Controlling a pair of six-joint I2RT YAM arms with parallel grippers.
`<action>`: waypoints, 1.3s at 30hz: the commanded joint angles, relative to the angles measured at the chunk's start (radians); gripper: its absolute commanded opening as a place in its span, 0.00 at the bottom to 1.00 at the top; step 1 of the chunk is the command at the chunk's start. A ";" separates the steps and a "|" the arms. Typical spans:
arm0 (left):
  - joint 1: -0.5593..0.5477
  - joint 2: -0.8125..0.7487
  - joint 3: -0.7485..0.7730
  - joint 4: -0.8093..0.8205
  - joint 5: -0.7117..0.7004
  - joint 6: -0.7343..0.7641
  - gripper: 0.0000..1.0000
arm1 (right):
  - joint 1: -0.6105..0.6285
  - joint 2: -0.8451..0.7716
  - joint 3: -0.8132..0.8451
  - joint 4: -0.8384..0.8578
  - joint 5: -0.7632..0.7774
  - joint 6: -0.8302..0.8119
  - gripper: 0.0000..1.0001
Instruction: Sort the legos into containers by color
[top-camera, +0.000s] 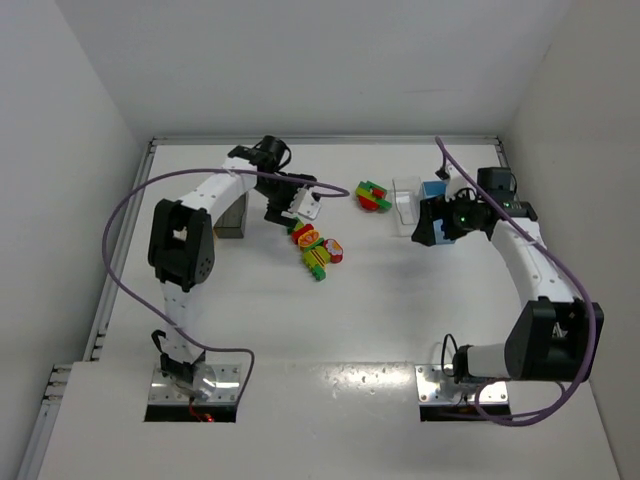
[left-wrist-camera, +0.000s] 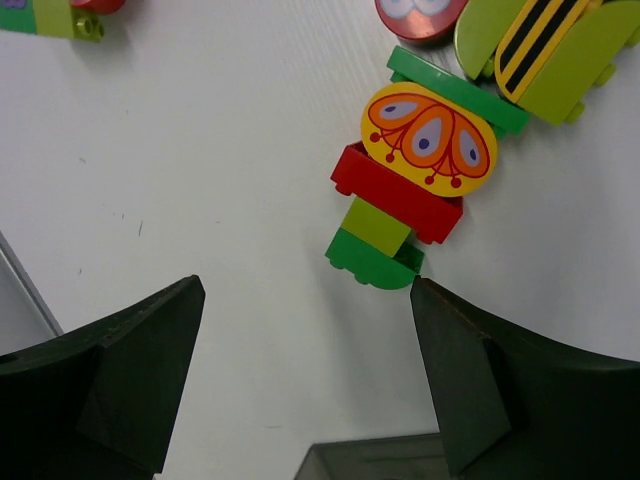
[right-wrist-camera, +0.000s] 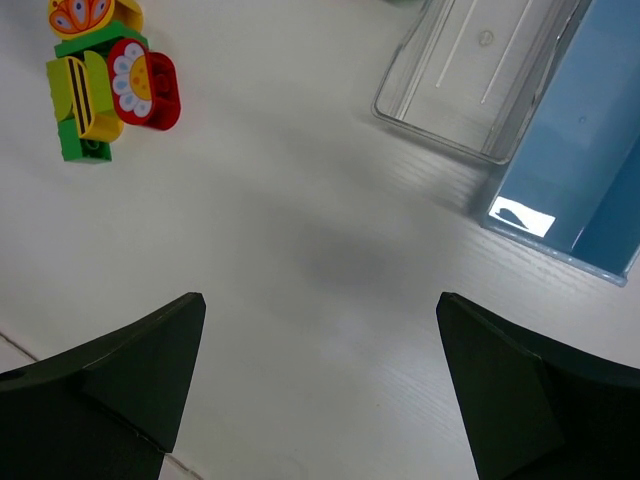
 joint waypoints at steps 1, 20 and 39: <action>0.011 0.062 0.133 -0.207 0.056 0.254 0.91 | -0.008 0.024 0.039 0.011 0.000 -0.017 1.00; 0.011 0.171 0.149 -0.326 -0.003 0.368 0.91 | -0.008 0.096 0.070 0.030 0.009 -0.017 1.00; 0.001 0.246 0.155 -0.241 -0.013 0.365 0.95 | -0.008 0.135 0.088 0.030 0.028 -0.026 1.00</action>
